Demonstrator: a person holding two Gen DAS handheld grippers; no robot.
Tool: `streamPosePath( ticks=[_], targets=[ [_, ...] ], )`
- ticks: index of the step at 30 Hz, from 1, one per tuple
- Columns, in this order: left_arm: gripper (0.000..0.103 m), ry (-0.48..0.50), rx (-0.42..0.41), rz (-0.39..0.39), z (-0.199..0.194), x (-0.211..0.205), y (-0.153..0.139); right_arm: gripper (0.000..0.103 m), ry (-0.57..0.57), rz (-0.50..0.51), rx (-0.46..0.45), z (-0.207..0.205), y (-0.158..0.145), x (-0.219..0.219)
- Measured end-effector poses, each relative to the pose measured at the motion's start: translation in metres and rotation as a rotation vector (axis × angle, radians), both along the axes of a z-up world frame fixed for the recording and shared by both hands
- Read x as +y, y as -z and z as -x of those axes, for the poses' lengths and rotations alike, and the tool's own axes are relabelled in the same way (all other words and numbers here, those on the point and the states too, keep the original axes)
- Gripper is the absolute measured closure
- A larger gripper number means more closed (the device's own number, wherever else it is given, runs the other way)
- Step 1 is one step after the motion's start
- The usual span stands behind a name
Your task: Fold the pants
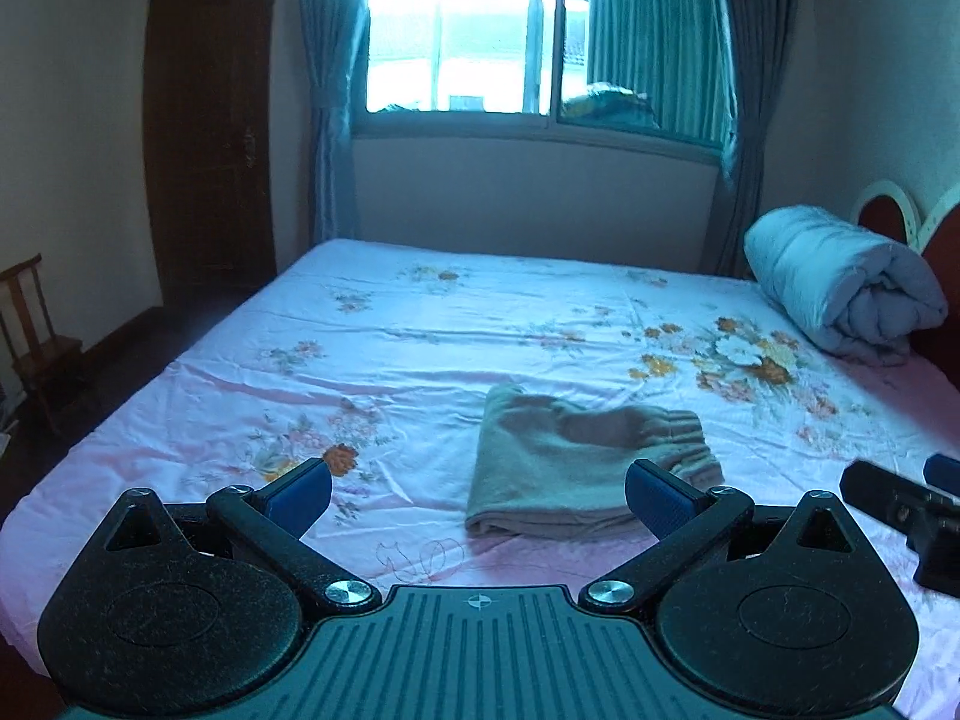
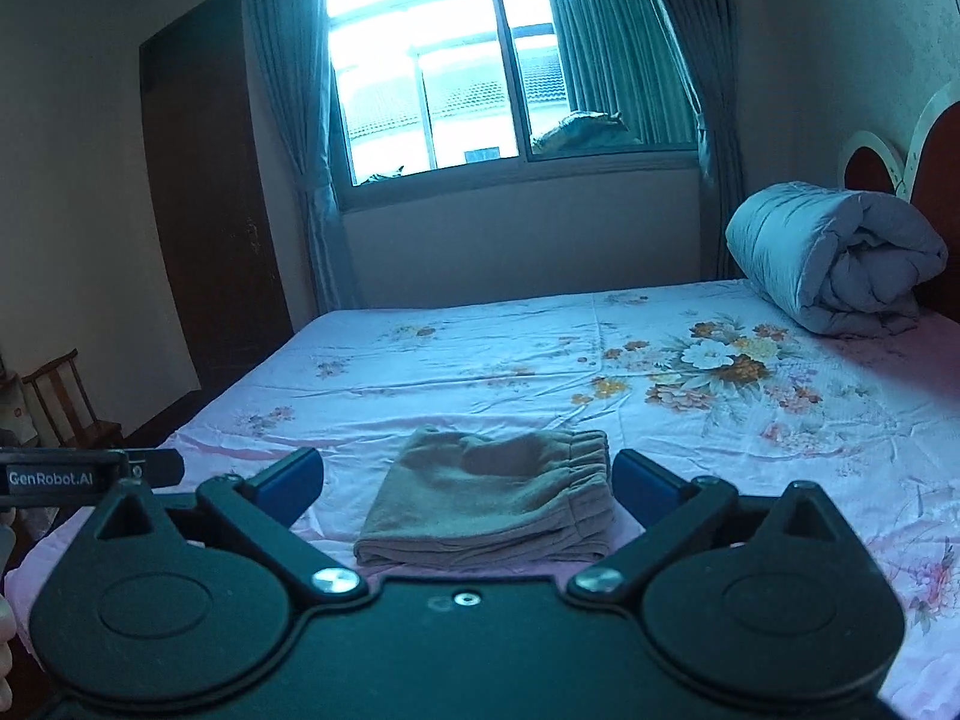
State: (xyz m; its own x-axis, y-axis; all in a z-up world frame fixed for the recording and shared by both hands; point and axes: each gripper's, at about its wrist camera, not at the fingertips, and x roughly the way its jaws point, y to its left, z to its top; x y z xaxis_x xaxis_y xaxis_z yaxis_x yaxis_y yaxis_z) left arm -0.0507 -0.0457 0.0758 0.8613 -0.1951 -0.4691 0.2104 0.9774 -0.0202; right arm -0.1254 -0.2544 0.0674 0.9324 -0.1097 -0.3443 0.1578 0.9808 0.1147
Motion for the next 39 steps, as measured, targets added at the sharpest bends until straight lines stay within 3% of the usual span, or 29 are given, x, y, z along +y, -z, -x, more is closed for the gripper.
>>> streamPosePath(
  ticks=[8, 19, 39],
  targets=[
    [0.0, 0.022, 0.02, 0.038, 0.0, 0.002, 0.002, 0.006, -0.008, 0.0, -0.011, 0.005, 0.001, 0.004],
    [0.0, 0.069, 0.051, 0.016, -0.011, -0.019, 0.014, 0.006, 0.024, -0.002, 0.002, 0.004, 0.012, -0.002],
    [0.0, 0.056, 0.045, -0.036, -0.02, -0.027, 0.025, 0.006, 0.111, -0.002, 0.034, -0.007, 0.02, -0.013]
  ],
)
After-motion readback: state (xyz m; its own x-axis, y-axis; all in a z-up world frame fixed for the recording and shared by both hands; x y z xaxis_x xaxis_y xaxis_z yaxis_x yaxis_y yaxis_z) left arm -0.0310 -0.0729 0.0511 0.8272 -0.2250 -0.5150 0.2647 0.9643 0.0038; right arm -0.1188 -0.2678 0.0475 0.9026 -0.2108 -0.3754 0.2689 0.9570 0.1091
